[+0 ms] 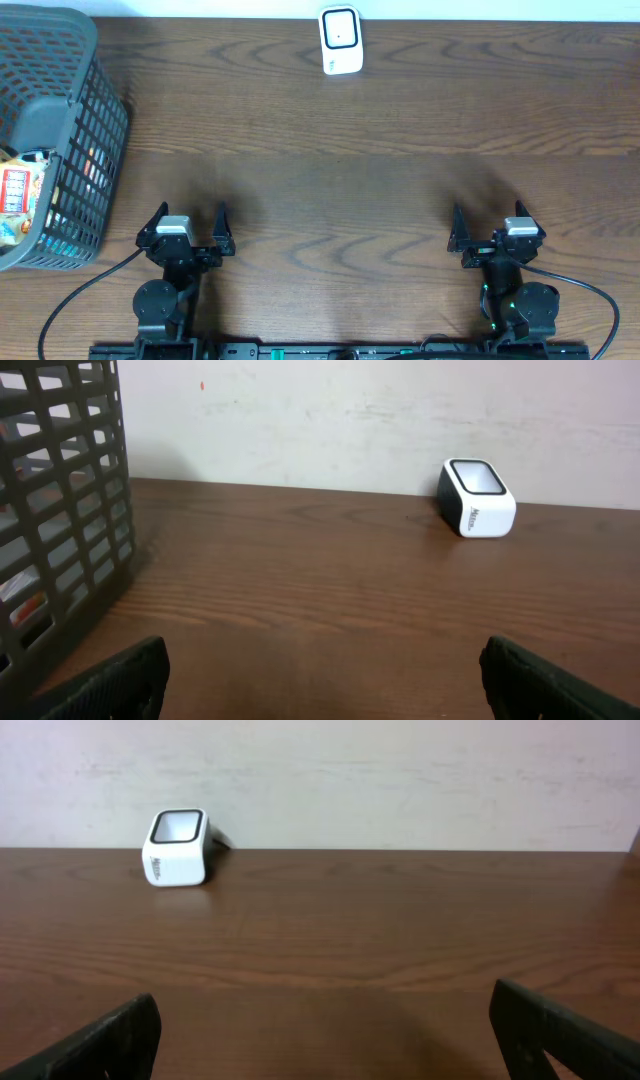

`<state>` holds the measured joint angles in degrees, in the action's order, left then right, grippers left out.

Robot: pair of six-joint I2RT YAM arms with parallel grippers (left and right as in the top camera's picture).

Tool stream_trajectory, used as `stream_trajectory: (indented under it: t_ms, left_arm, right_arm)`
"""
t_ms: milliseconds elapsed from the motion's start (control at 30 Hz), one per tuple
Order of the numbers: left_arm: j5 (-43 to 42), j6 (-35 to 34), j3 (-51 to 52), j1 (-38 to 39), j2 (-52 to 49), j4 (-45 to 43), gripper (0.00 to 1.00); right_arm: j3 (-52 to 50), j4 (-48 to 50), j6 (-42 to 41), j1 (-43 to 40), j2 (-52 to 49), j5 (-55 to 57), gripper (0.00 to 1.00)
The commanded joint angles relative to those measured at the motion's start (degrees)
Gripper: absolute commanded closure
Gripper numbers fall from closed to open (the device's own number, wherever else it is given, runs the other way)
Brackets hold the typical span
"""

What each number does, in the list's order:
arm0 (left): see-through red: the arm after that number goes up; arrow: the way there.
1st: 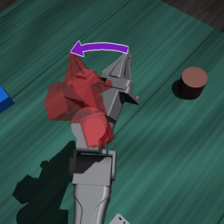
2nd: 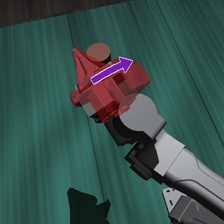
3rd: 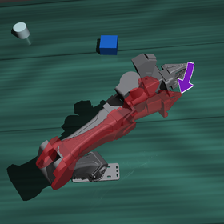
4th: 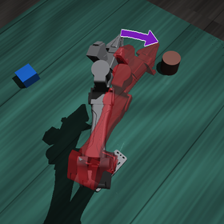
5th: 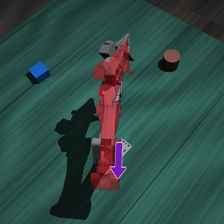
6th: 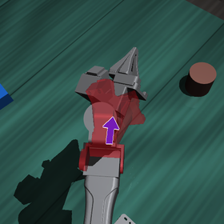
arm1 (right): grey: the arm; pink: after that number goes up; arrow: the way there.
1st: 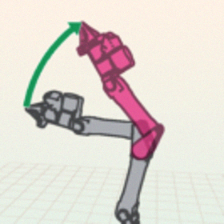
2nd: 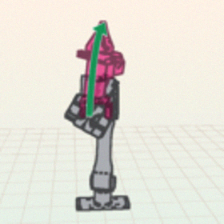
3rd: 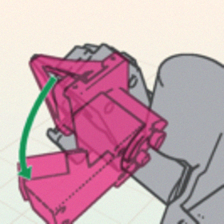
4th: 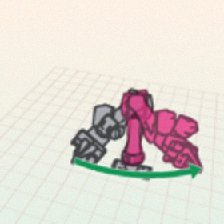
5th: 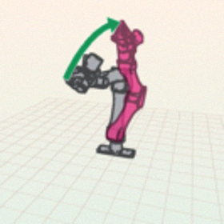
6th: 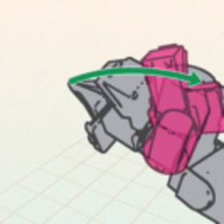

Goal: Scan the item barcode

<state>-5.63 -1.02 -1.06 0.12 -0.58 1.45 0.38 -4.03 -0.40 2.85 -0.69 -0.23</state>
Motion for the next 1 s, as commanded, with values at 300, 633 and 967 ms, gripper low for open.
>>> stream_trajectory:
  t_ms: [300, 633, 967]
  left_arm:
    - [2.34, 1.81, 0.83, 0.22, 0.35, 2.19, 0.03]
    - [-24.94, -31.12, 0.79, 0.22, 0.35, -0.85, 0.03]
    - [-28.57, -42.18, 0.48, 0.22, 0.35, -22.18, 0.02]
  right_arm:
    - [-0.07, -0.26, 0.22, -0.2, 0.31, 0.09, 0.01]
    - [-0.07, -0.26, 0.22, -0.2, 0.31, 0.09, 0.01]
    - [-0.07, -0.26, 0.22, -0.2, 0.31, 0.09, 0.01]
